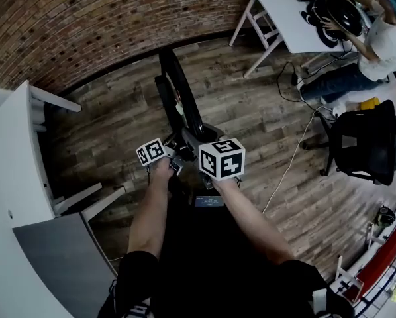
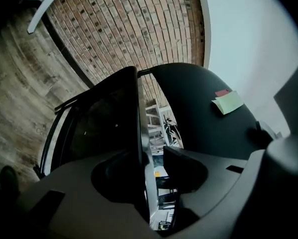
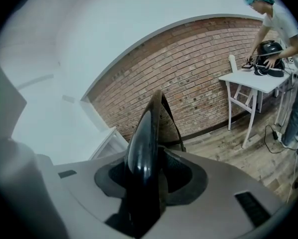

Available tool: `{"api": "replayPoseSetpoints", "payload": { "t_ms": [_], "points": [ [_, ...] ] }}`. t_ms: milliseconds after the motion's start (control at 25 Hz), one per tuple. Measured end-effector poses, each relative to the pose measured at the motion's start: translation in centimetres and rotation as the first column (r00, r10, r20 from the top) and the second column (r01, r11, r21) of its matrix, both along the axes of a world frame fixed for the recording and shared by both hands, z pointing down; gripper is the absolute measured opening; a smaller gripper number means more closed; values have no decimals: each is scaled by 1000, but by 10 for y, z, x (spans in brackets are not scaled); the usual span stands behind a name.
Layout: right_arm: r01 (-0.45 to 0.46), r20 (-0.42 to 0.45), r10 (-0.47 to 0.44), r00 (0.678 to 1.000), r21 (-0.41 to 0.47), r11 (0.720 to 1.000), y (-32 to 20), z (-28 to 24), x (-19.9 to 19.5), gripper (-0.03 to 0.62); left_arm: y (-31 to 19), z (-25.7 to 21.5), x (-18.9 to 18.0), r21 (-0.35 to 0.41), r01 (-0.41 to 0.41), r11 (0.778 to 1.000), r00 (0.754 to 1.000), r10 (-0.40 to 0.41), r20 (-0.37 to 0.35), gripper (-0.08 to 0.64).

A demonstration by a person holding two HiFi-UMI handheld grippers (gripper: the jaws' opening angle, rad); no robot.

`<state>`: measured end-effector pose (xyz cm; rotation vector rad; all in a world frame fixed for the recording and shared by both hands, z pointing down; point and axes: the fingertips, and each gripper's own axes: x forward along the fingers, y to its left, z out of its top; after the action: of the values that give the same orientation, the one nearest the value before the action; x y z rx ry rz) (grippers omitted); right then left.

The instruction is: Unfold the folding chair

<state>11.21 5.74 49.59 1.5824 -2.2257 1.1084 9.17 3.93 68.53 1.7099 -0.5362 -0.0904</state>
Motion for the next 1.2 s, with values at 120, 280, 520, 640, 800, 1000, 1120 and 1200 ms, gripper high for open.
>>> {"api": "replayPoseSetpoints", "payload": {
  "t_ms": [120, 280, 520, 640, 800, 1000, 1120, 1200],
  "points": [
    [8, 17, -8, 1000, 8, 1000, -6, -2, 14, 146, 4, 0, 6, 10, 13, 1000, 1000, -12, -19, 81],
    [34, 25, -34, 999, 7, 999, -3, 0, 18, 150, 9, 2, 8, 5, 26, 1000, 998, -26, -49, 71],
    [10, 82, -10, 997, -2, 1000, -4, 5, 38, 153, 8, 2, -7, -9, 41, 999, 996, -42, -81, 66],
    [7, 97, -7, 995, -5, 1000, -3, 6, 46, 152, 10, 4, -17, -9, 32, 999, 998, -33, -54, 71],
    [-4, 103, 3, 995, 11, 1000, -3, 6, 51, 150, 9, 3, -24, -22, 30, 999, 997, -32, -77, 74],
    [-62, 151, 62, 987, 0, 998, -4, 19, 80, 134, 8, 15, -59, -21, 67, 998, 998, -67, -20, 97],
    [-88, 166, 86, 982, 6, 996, -3, 31, 102, 121, 10, 28, -79, -2, 84, 996, 992, -83, 93, 129],
    [-98, 172, 94, 981, 11, 995, -3, 38, 112, 111, 11, 38, -91, 7, 84, 996, 978, -84, 190, 172]
  ]
}}
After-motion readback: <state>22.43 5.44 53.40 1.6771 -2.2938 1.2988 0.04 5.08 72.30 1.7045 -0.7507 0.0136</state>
